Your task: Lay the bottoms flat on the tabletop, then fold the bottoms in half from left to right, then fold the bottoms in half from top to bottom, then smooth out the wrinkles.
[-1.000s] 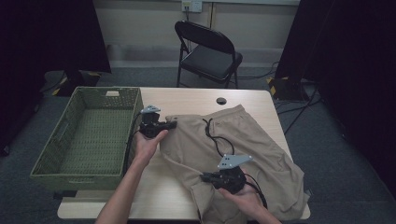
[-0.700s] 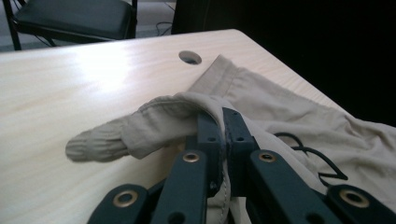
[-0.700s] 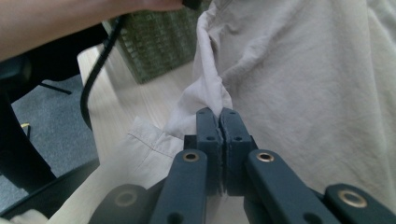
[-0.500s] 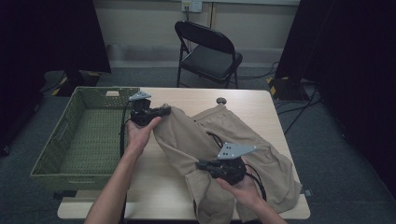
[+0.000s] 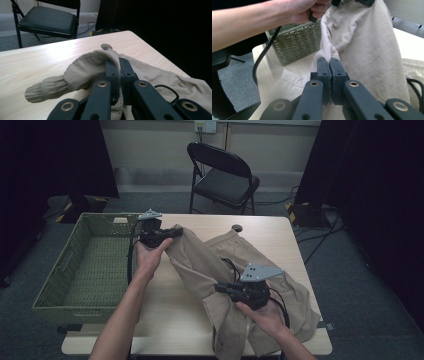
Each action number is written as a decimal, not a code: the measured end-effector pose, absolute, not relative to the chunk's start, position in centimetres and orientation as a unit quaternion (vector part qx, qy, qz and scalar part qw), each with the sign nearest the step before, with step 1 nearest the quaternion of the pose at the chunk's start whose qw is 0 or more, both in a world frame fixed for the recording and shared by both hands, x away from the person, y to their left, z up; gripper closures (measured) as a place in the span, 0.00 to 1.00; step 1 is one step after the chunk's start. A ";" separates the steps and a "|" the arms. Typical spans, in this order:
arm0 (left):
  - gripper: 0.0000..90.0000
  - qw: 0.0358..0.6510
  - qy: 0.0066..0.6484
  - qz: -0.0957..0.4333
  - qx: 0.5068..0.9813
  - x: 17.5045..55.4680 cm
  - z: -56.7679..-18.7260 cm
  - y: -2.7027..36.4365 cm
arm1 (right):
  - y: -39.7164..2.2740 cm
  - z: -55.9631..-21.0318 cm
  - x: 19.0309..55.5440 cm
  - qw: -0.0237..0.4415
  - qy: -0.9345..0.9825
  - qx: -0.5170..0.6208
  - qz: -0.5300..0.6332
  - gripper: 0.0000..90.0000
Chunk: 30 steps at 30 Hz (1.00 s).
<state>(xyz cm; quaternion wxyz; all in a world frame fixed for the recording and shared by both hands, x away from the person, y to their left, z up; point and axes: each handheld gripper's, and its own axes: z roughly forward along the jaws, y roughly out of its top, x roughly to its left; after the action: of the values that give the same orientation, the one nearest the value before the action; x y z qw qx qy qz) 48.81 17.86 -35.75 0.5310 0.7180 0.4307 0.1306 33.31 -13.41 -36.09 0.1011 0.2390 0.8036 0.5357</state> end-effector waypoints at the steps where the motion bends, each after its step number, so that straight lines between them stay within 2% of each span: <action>1: 0.98 0.532 0.431 0.134 0.717 48.8 -35.6 18.0 | -13.4 -35.8 33.3 0.104 0.803 0.236 0.537 0.98; 11: 0.98 0.540 0.436 0.146 0.705 48.4 -34.1 19.6 | -12.7 -32.6 33.9 0.129 0.792 0.215 0.557 0.98; 17: 0.98 0.538 0.448 0.142 0.699 48.8 -34.4 20.2 | -12.5 -32.2 34.2 0.129 0.788 0.215 0.562 0.98; 30: 0.98 0.550 0.426 0.156 0.701 50.0 -30.9 17.8 | -14.9 -30.5 34.6 0.152 0.770 0.226 0.577 0.98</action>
<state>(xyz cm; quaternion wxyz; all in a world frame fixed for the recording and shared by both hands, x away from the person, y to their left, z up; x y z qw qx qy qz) 49.96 17.82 -30.93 0.5500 0.7011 0.4262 0.1558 34.64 -14.90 -30.46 0.1521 0.2256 0.7700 0.5772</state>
